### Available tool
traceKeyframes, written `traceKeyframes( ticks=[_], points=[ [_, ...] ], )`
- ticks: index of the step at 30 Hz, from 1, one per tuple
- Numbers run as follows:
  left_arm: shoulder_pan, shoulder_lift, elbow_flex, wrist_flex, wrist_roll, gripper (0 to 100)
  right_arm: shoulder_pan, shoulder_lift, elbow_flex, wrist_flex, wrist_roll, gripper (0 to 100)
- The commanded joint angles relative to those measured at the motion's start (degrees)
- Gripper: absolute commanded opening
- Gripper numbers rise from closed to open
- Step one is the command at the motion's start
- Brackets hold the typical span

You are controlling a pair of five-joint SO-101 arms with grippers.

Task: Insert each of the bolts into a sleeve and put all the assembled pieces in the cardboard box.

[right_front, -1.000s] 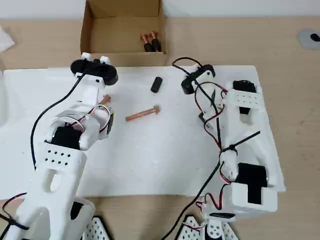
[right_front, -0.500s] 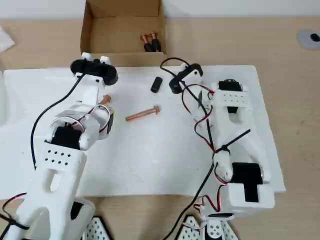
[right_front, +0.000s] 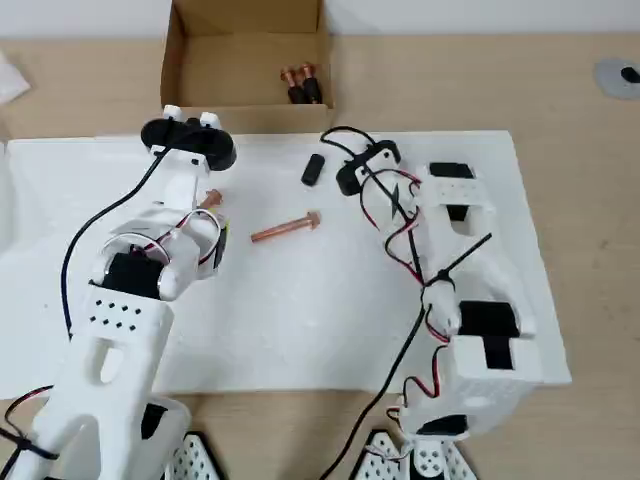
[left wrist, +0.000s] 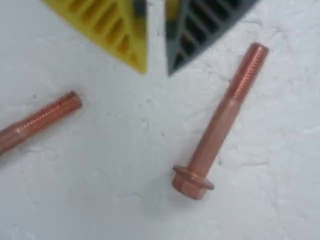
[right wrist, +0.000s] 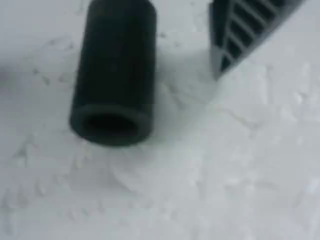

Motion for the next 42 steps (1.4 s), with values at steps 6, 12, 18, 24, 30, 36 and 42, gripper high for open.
traceKeyframes(
  ticks=[6, 12, 18, 24, 30, 36, 42],
  points=[
    [-0.97, -0.13, -0.26, -0.88, -0.09, 3, -2.33, 1.8, -3.91, 2.64, -0.53, 24.2],
    [-0.97, -0.13, -0.26, -0.88, -0.09, 3, -3.47, 2.07, -3.3, 2.55, -0.53, 11.1],
    [-0.97, -0.13, -0.26, -0.88, -0.09, 3, -3.38, 2.15, -3.03, 2.55, -0.44, 11.0],
    [-1.05, -0.13, -0.26, -0.88, 0.0, 3, -3.3, 2.15, -3.03, 2.64, -0.44, 10.9],
    [-1.05, -0.13, -0.62, -0.88, 0.0, 3, -3.3, 2.15, -3.03, 3.25, -0.09, 4.2],
    [-1.05, -0.13, -0.7, -0.88, 0.0, 3, -3.3, 2.15, -3.12, 3.34, -0.09, 0.9],
    [-1.05, -0.13, -0.97, -1.76, -0.53, 0, -0.31, -1.27, -5.41, 4.4, -2.64, 0.9]
  ],
)
